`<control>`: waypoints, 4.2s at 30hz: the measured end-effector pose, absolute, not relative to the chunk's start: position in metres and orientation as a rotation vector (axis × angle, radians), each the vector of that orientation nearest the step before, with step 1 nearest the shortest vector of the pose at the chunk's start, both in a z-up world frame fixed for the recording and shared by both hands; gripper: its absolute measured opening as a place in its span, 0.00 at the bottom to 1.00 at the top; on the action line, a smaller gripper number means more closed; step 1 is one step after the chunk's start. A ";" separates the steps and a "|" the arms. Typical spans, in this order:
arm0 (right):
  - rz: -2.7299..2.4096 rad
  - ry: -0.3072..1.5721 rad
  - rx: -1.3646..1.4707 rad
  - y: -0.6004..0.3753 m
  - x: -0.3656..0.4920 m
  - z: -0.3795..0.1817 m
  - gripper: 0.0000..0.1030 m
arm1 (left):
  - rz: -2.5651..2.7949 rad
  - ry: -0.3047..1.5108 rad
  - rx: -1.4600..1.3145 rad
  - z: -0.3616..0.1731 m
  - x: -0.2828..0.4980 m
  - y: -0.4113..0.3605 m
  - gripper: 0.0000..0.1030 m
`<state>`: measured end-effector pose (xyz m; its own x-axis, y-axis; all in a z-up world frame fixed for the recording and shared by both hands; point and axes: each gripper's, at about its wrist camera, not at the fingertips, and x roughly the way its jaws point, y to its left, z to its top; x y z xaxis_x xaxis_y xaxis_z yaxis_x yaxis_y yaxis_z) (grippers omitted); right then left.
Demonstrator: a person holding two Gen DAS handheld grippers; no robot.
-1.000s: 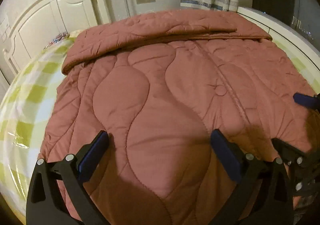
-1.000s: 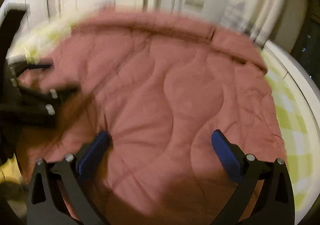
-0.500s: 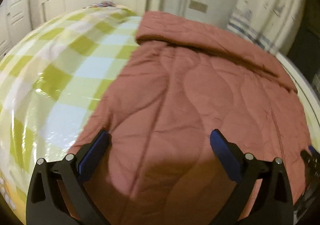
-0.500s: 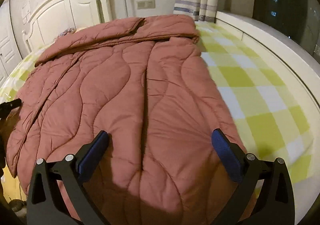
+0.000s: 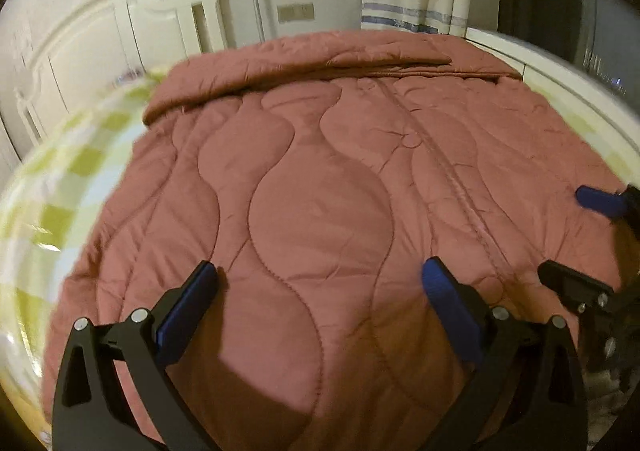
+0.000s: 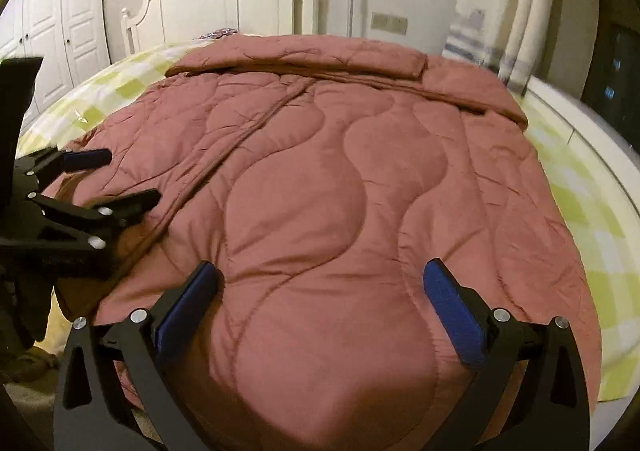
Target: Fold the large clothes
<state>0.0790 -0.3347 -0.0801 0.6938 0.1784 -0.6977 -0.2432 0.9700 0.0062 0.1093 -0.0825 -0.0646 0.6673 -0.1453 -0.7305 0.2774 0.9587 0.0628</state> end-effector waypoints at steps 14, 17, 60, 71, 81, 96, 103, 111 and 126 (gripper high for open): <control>-0.041 0.757 0.046 -0.406 0.060 -0.072 0.95 | -0.242 0.801 0.159 -0.067 0.102 -0.064 0.98; 0.085 0.719 0.015 -0.371 0.054 -0.064 0.95 | -0.242 0.801 0.160 -0.066 0.101 -0.063 0.98; -0.148 0.769 0.237 -0.509 0.014 -0.081 0.95 | -0.023 0.779 -0.158 -0.058 0.090 0.080 0.97; 0.112 0.746 0.279 -0.471 -0.025 -0.098 0.41 | -0.152 0.792 -0.074 -0.057 0.071 0.051 0.51; 0.192 0.688 0.385 -0.479 -0.026 -0.099 0.19 | -0.229 0.805 -0.083 -0.057 0.070 0.040 0.22; 0.660 0.156 0.485 -0.491 -0.142 0.069 0.14 | -0.624 0.416 -0.543 0.080 -0.085 0.147 0.18; 0.538 0.224 0.426 -0.471 -0.033 0.130 0.15 | -0.499 0.454 -0.681 0.112 -0.002 0.174 0.29; 0.231 0.682 0.657 -0.474 0.190 0.027 0.21 | -0.140 0.625 -0.752 0.040 0.186 0.163 0.82; 0.215 0.568 1.031 -0.524 0.209 -0.058 0.96 | 0.144 0.708 -0.738 -0.043 0.237 0.178 0.85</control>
